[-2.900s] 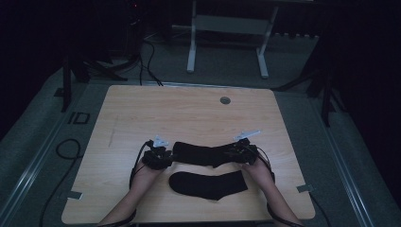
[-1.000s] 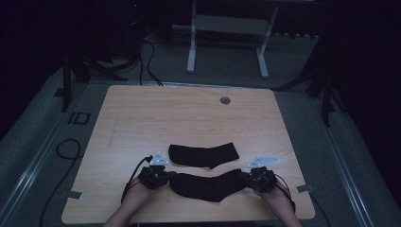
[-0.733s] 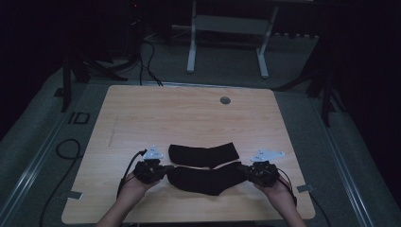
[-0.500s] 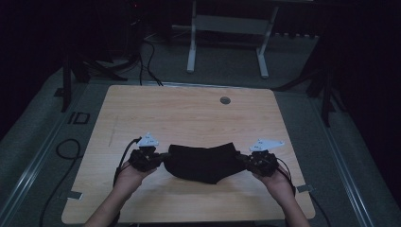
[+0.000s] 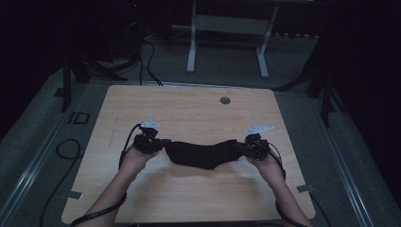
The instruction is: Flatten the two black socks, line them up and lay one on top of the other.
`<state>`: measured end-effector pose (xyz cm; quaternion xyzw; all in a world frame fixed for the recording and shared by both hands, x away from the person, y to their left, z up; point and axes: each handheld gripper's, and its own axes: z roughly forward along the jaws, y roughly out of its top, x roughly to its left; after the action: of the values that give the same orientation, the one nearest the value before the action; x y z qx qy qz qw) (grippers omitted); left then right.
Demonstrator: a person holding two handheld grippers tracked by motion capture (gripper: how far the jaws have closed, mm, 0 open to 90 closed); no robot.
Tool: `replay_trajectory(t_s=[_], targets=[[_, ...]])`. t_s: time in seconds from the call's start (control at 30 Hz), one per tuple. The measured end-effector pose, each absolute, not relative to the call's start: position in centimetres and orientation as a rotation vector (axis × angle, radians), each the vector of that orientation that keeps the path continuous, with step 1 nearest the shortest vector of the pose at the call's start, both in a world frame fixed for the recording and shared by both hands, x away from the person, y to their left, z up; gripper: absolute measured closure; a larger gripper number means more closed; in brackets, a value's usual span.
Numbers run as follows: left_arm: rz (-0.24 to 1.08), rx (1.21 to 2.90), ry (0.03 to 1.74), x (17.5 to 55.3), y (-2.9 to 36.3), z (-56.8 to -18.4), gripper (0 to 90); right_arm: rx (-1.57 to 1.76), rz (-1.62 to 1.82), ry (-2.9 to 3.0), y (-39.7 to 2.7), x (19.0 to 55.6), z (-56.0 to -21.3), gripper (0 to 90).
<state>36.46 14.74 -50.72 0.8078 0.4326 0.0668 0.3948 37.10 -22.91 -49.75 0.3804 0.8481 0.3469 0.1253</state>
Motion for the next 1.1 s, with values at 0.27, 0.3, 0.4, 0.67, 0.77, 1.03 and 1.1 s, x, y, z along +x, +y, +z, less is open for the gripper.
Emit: replay_trajectory(t_s=[0.27,0.3,0.4,0.67,0.77,1.03,1.1], targets=[[0.169,2.086,1.140,37.7,14.6,-53.0,89.9,1.163,0.940,2.501,-22.4,38.8,-52.7,83.8],[0.172,2.092,1.144,37.7,14.6,-53.2,89.9,1.170,0.935,2.506,-22.3,38.8,-53.0,83.8],[0.162,2.094,1.163,37.9,14.8,-53.9,89.9,1.171,0.900,2.510,-22.2,39.0,-53.7,83.5],[0.176,2.127,1.164,37.9,14.6,-55.0,89.6,1.182,0.908,2.506,-22.3,39.0,-54.5,82.0],[0.174,2.128,1.170,37.8,14.4,-55.4,89.4,1.190,0.916,2.504,-22.4,39.0,-54.6,81.2],[0.166,2.086,1.172,37.6,14.9,-55.3,75.0,1.163,0.922,2.537,-22.2,38.9,-54.3,56.1],[0.180,2.072,1.165,37.4,15.1,-55.0,67.0,1.132,0.913,2.541,-21.9,38.7,-54.0,49.6]])
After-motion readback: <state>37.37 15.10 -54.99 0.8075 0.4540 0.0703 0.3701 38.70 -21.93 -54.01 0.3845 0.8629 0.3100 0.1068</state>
